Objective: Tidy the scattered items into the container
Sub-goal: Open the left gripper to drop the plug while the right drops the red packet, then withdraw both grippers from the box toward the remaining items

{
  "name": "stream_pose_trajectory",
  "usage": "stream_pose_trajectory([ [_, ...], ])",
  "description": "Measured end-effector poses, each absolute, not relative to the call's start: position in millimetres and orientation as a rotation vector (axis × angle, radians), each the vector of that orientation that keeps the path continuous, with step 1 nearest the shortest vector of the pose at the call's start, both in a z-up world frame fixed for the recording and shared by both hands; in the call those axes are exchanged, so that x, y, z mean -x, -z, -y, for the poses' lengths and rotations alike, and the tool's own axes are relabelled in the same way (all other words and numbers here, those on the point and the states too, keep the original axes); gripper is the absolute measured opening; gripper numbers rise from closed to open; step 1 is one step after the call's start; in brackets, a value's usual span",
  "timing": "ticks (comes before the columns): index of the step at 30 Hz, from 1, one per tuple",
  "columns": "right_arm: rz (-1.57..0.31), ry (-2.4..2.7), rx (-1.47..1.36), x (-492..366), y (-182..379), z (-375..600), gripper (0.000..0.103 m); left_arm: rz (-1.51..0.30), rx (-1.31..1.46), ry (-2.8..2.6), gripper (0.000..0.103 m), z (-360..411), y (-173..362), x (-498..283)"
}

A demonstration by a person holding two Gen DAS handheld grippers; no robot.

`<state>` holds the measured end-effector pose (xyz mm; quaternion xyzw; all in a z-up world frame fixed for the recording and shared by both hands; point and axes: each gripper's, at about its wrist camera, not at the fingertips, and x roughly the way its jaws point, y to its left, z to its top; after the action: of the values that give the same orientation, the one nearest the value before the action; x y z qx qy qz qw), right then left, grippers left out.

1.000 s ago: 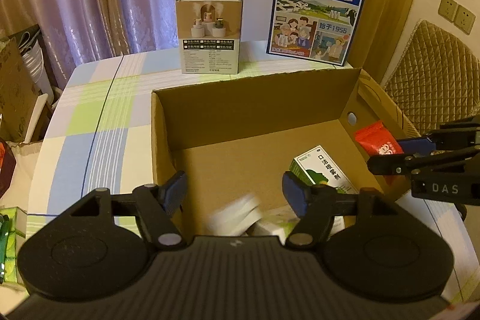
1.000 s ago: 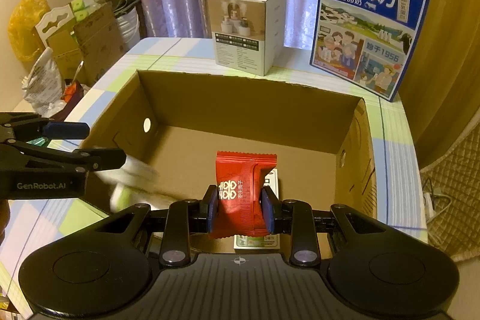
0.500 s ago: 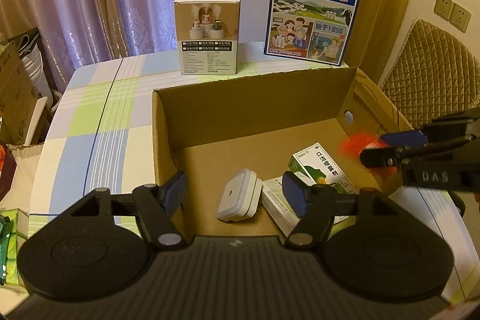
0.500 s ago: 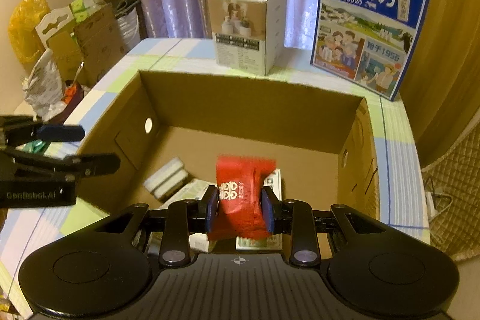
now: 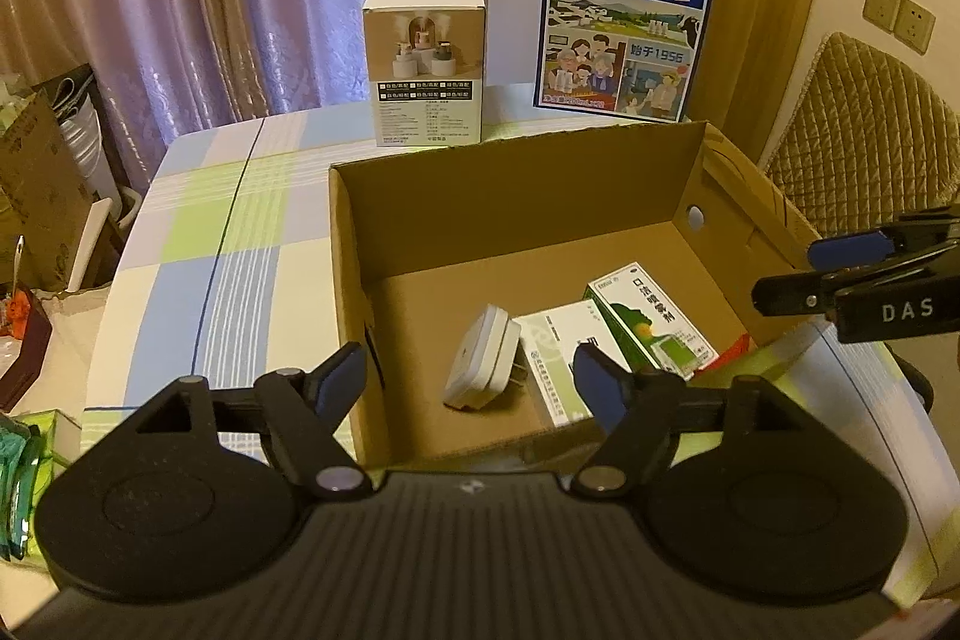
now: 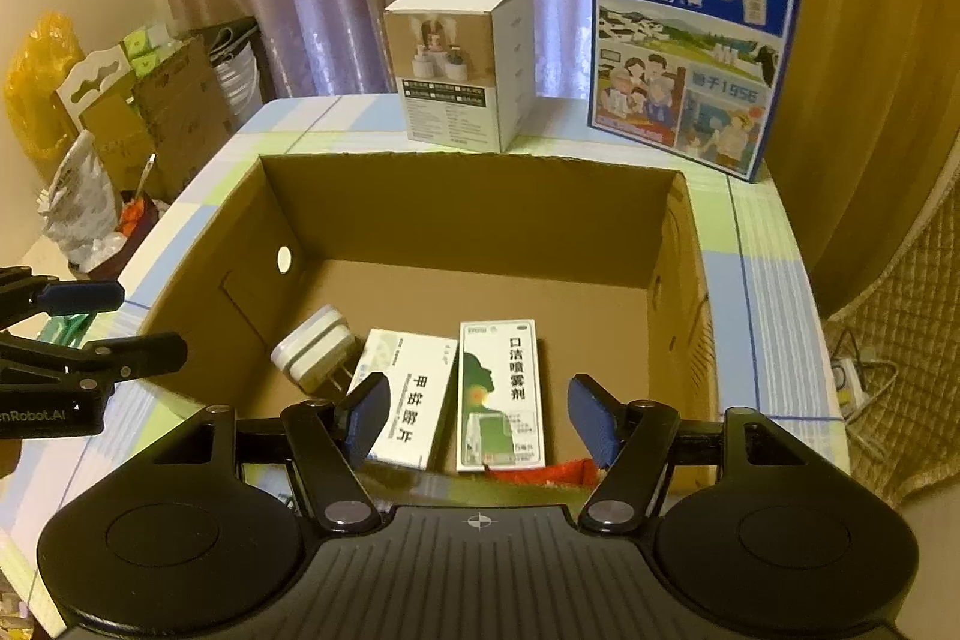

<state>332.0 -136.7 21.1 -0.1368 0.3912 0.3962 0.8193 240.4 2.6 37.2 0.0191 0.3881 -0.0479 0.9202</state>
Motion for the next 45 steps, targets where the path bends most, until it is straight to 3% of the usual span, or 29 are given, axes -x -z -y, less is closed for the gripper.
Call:
stream_pose_trajectory([
  [13, -0.817, -0.841, 0.258, -289, -34, 180, 0.072, -0.805, -0.053, 0.095, 0.091, 6, -46, -193],
  [21, -0.848, -0.838, 0.260, -260, -28, 214, 0.096, -0.799, -0.032, 0.065, 0.099, -3, -53, -158],
  [24, -0.867, -0.833, 0.262, -251, -24, 226, 0.099, -0.806, -0.037, 0.050, 0.100, -8, -52, -144],
  [34, -0.955, -0.896, 0.327, -223, -3, 240, 0.101, -0.849, -0.042, -0.002, 0.102, -22, -33, -101],
  [45, -0.926, -1.001, 0.424, -202, 6, 224, 0.101, -0.910, -0.047, 0.047, 0.102, -18, -1, -69],
])
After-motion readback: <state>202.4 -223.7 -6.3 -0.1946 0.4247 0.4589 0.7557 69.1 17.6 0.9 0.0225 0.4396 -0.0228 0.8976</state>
